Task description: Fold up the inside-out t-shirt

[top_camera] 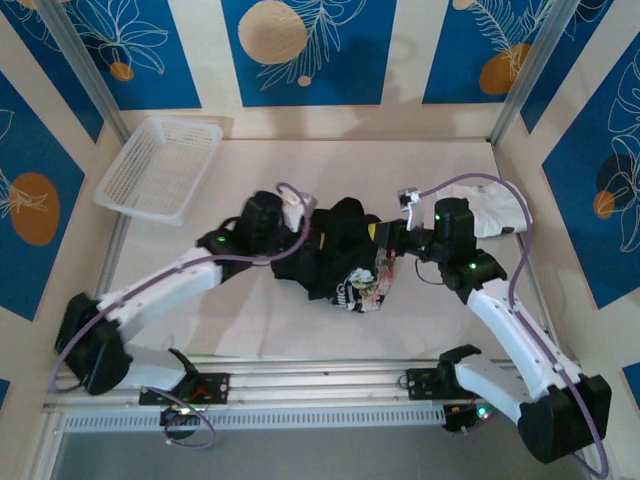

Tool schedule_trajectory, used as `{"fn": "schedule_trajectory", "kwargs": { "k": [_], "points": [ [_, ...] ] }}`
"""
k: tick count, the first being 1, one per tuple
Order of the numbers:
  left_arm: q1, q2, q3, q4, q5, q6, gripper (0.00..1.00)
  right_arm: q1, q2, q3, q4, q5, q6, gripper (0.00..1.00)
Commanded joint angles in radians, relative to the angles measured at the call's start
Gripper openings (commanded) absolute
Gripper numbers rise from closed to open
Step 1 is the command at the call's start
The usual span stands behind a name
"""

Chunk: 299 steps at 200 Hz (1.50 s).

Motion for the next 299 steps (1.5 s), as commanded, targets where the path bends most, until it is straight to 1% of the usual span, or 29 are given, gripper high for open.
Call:
{"fn": "schedule_trajectory", "kwargs": {
  "k": [1, 28, 37, 45, 57, 66, 76, 88, 99, 125, 137, 152, 170, 195, 230, 258, 270, 285, 299],
  "points": [
    [0.055, -0.121, 0.044, -0.009, 0.268, 0.020, 0.00, 0.009, -0.056, 0.033, -0.031, -0.047, -0.118, 0.04],
    [0.089, -0.205, 0.066, -0.016, 0.384, 0.016, 0.00, 0.039, -0.059, 0.023, 0.044, -0.068, -0.125, 0.05],
    [0.097, -0.215, 0.074, -0.021, 0.407, 0.019, 0.00, 0.055, -0.050, 0.022, 0.058, -0.049, -0.117, 0.05],
    [0.107, -0.222, 0.078, -0.019, 0.430, 0.020, 0.00, 0.069, -0.037, 0.028, 0.051, -0.001, -0.103, 0.05],
    [0.119, -0.228, 0.081, -0.010, 0.448, 0.012, 0.00, 0.095, -0.006, 0.056, -0.012, 0.144, -0.069, 0.08],
    [0.123, -0.229, 0.079, 0.002, 0.449, 0.006, 0.00, 0.116, 0.022, 0.082, -0.080, 0.252, -0.052, 0.09],
    [0.126, -0.226, 0.080, 0.009, 0.444, 0.003, 0.00, 0.137, 0.046, 0.101, -0.140, 0.331, -0.045, 0.12],
    [0.127, -0.216, 0.088, -0.003, 0.430, 0.008, 0.00, 0.167, 0.054, 0.107, -0.181, 0.388, -0.063, 0.16],
    [0.129, -0.203, 0.095, -0.014, 0.424, 0.012, 0.00, 0.201, 0.039, 0.101, -0.205, 0.428, -0.110, 0.22],
    [0.130, -0.183, 0.104, -0.039, 0.402, 0.022, 0.00, 0.291, -0.057, 0.076, -0.207, 0.520, -0.238, 0.37],
    [0.130, -0.181, 0.103, -0.039, 0.400, 0.024, 0.00, 0.338, -0.105, 0.062, -0.190, 0.570, -0.283, 0.39],
    [0.132, -0.177, 0.102, -0.041, 0.397, 0.024, 0.00, 0.372, -0.142, 0.054, -0.168, 0.548, -0.309, 0.40],
    [0.132, -0.177, 0.102, -0.041, 0.396, 0.025, 0.00, 0.394, -0.150, 0.045, -0.126, 0.437, -0.314, 0.40],
    [0.133, -0.177, 0.101, -0.038, 0.397, 0.025, 0.00, 0.407, -0.094, 0.052, -0.084, 0.307, -0.302, 0.39],
    [0.132, -0.174, 0.102, -0.032, 0.406, 0.021, 0.00, 0.415, 0.020, 0.095, -0.060, 0.312, -0.316, 0.39],
    [0.132, -0.178, 0.097, -0.029, 0.408, 0.019, 0.00, 0.415, 0.088, 0.121, -0.030, 0.277, -0.332, 0.39],
    [0.132, -0.179, 0.097, -0.030, 0.405, 0.019, 0.00, 0.415, 0.110, 0.132, -0.024, 0.273, -0.332, 0.33],
    [0.133, -0.182, 0.097, -0.043, 0.382, 0.024, 0.00, 0.415, 0.119, 0.145, -0.021, 0.263, -0.329, 0.18],
    [0.132, -0.182, 0.099, -0.072, 0.336, 0.030, 0.00, 0.413, 0.101, 0.152, -0.025, 0.244, -0.327, 0.08]
  ]
}}
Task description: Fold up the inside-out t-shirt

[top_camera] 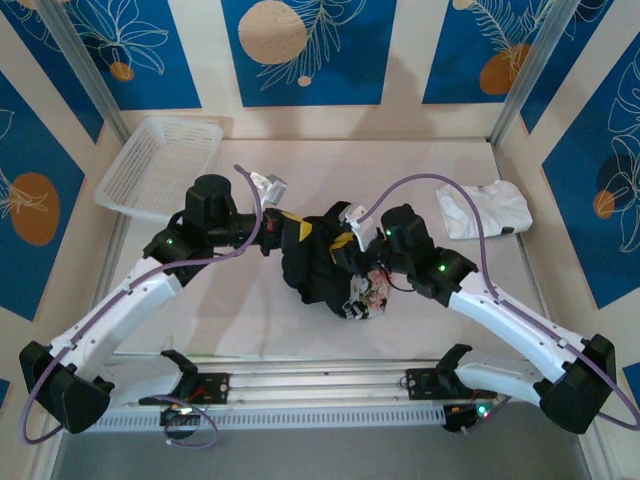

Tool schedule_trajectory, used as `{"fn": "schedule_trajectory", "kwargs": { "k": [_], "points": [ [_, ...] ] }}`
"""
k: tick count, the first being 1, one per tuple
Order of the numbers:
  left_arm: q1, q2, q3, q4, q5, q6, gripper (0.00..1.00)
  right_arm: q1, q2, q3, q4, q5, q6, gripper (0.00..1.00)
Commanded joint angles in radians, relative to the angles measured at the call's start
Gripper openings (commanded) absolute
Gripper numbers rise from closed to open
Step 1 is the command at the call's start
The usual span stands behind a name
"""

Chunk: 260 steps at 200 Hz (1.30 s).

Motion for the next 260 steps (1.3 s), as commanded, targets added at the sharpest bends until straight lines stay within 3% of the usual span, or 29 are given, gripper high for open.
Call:
{"fn": "schedule_trajectory", "kwargs": {
  "k": [1, 17, 65, 95, 135, 155, 209, 260],
  "points": [
    [0.010, -0.010, 0.034, -0.019, -0.043, 0.030, 0.00, 0.002, -0.022, 0.046, 0.031, -0.053, -0.006, 0.08],
    [0.013, -0.004, 0.042, -0.059, -0.129, 0.029, 0.00, -0.013, -0.054, 0.054, 0.028, -0.112, 0.010, 0.00],
    [0.016, 0.069, 0.124, -0.232, -0.570, 0.052, 0.00, -0.099, -0.073, 0.088, 0.120, -0.377, 0.251, 0.00],
    [0.013, 0.110, 0.129, -0.297, -0.653, 0.070, 0.19, -0.120, -0.026, 0.061, 0.262, -0.392, 0.451, 0.00],
    [-0.035, -0.058, -0.014, -0.246, -0.642, 0.053, 0.52, -0.140, 0.045, 0.047, 0.353, -0.407, 0.570, 0.00],
    [-0.067, -0.138, -0.090, -0.201, -0.595, 0.077, 0.63, -0.160, 0.061, 0.056, 0.353, -0.431, 0.591, 0.00],
    [-0.097, -0.097, -0.110, 0.001, -0.247, 0.046, 0.63, -0.179, 0.062, 0.061, 0.315, -0.449, 0.576, 0.00],
    [-0.118, -0.018, -0.062, 0.044, -0.170, 0.022, 0.57, -0.186, 0.055, 0.058, 0.292, -0.445, 0.568, 0.00]
  ]
}}
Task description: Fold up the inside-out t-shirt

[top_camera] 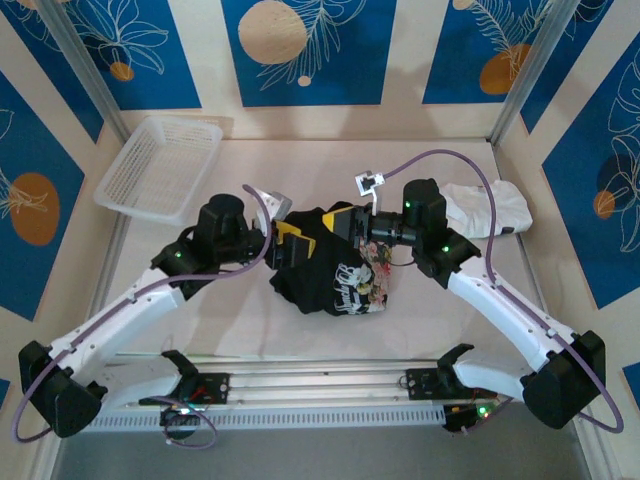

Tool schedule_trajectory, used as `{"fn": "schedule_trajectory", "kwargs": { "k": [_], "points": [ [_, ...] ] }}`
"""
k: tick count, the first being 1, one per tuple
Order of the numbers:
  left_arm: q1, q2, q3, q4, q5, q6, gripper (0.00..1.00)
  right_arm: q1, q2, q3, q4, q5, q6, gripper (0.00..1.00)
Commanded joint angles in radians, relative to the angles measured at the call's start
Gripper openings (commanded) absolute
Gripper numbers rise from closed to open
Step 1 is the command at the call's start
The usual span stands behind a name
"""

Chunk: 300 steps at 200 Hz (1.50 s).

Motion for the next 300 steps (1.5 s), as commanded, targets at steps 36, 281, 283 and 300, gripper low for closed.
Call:
{"fn": "schedule_trajectory", "kwargs": {
  "k": [36, 281, 283, 300],
  "points": [
    [-0.021, 0.037, 0.052, 0.045, 0.075, -0.013, 0.48, -0.012, -0.017, 0.003, -0.001, -0.022, 0.006, 0.00],
    [-0.171, 0.121, 0.356, -0.059, -0.120, -0.094, 0.00, 0.197, -0.171, -0.074, -0.126, 0.471, -0.352, 0.57],
    [-0.170, 0.120, 0.356, -0.059, -0.121, -0.093, 0.00, 0.197, -0.163, -0.070, -0.126, 0.477, -0.352, 0.56],
    [-0.170, 0.103, 0.352, -0.070, -0.145, -0.084, 0.00, 0.195, -0.136, -0.058, -0.112, 0.499, -0.347, 0.36]
  ]
}}
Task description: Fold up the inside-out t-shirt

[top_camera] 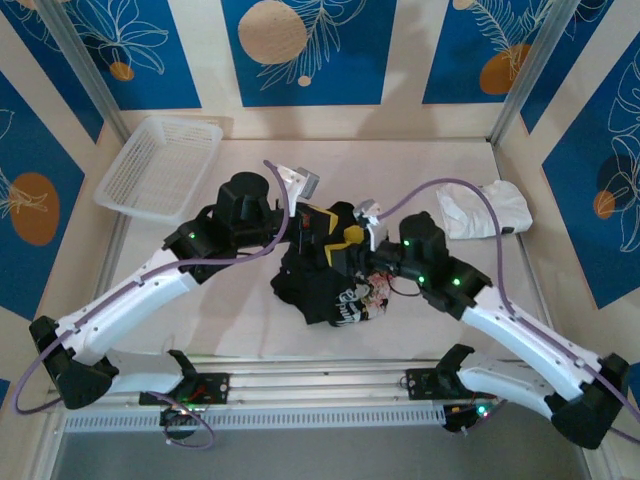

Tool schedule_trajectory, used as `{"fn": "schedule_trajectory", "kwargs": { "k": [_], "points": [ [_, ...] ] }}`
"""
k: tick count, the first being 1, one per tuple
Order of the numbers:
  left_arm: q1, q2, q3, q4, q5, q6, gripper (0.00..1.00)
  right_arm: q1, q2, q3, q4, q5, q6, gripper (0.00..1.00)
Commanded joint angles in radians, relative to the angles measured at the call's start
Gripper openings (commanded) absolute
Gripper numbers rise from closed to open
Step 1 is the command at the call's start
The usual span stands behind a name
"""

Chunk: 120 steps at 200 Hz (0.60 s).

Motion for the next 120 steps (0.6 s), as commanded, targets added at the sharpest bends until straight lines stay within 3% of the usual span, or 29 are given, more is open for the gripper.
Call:
{"fn": "schedule_trajectory", "kwargs": {
  "k": [1, 20, 42, 48, 77, 120],
  "points": [
    [-0.011, -0.039, 0.033, 0.011, -0.006, 0.007, 0.00, 0.004, 0.032, 0.055, 0.049, 0.082, -0.010, 0.34],
    [-0.008, -0.062, 0.024, -0.018, -0.093, 0.023, 0.00, -0.010, 0.019, 0.033, 0.094, 0.010, -0.005, 0.12],
    [0.009, -0.082, 0.006, -0.043, -0.215, 0.036, 0.00, -0.056, 0.001, 0.001, 0.166, -0.137, 0.053, 0.00],
    [0.018, -0.087, -0.003, -0.047, -0.241, 0.035, 0.01, -0.071, 0.000, -0.007, 0.187, -0.175, 0.076, 0.00],
    [0.071, -0.111, -0.055, -0.063, -0.270, 0.020, 0.31, -0.141, 0.004, -0.042, 0.277, -0.295, 0.200, 0.00],
    [0.077, -0.158, -0.186, 0.005, -0.111, -0.014, 0.51, -0.189, 0.023, -0.059, 0.349, -0.349, 0.298, 0.00]
  ]
}}
